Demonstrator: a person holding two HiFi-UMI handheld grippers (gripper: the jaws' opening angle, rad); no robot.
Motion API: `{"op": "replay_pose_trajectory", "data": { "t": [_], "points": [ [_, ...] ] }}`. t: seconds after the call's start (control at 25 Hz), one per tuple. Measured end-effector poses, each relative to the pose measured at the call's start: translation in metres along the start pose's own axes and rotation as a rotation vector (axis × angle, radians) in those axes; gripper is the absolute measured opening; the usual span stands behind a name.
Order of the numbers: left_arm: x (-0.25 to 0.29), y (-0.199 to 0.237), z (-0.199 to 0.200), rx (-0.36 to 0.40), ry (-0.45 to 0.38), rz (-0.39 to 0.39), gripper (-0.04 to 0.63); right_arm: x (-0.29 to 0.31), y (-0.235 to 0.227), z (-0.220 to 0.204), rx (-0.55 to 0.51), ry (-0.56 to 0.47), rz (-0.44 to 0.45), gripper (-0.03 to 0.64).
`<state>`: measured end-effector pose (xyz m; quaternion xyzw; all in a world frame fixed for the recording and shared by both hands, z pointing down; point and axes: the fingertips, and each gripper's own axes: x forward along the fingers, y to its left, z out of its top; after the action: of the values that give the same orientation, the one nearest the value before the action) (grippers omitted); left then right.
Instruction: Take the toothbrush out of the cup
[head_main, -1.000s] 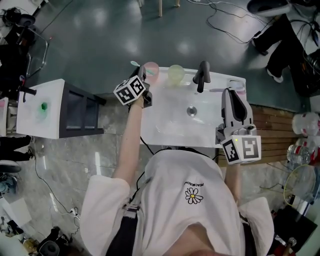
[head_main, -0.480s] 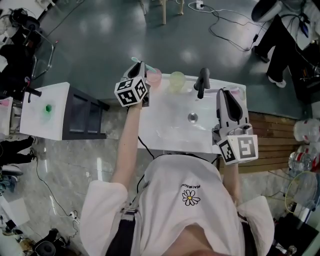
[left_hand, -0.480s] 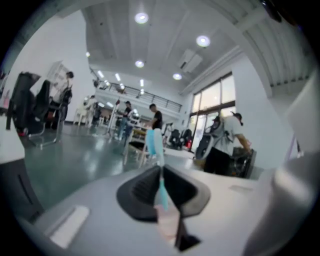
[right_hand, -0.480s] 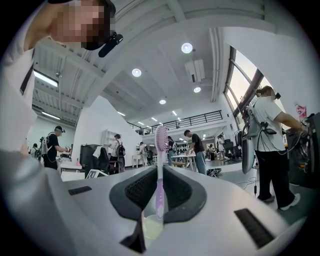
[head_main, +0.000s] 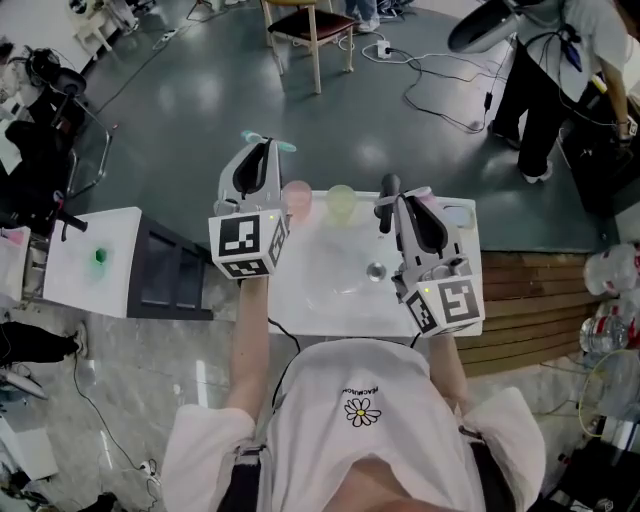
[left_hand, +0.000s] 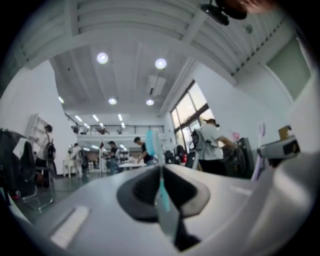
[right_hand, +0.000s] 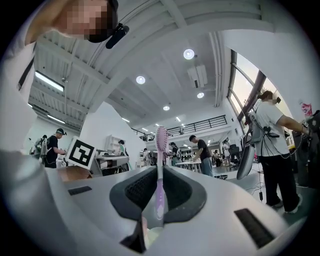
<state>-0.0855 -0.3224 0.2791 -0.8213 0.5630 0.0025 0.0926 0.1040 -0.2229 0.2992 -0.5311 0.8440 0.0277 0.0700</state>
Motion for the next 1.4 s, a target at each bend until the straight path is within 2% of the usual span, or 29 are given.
{"op": "replay_pose_trajectory", "data": {
  "t": [0.12,0.24,0.4,0.64,1.4],
  "points": [
    [-0.021,-0.01,0.025,0.049,-0.054,0.023,0.028,0.004,0.001,0.004,-0.008,-0.021,-0.004,0.035],
    [-0.037,-0.022,0.036,0.057,-0.09,0.03,0.028,0.007,-0.003,0.004,-0.011,-0.034,-0.016,0.035],
    [-0.058,-0.034,0.029,0.05,-0.083,0.042,0.028,0.003,-0.006,-0.006,0.004,-0.028,-0.039,0.035],
    [-0.068,-0.043,0.016,-0.028,-0.08,0.043,0.028,0.007,-0.01,-0.004,-0.016,-0.034,-0.059,0.035],
    [-0.075,-0.033,0.013,-0.021,-0.073,0.07,0.028,0.008,-0.006,-0.005,-0.031,-0.027,-0.057,0.035]
  ]
}}
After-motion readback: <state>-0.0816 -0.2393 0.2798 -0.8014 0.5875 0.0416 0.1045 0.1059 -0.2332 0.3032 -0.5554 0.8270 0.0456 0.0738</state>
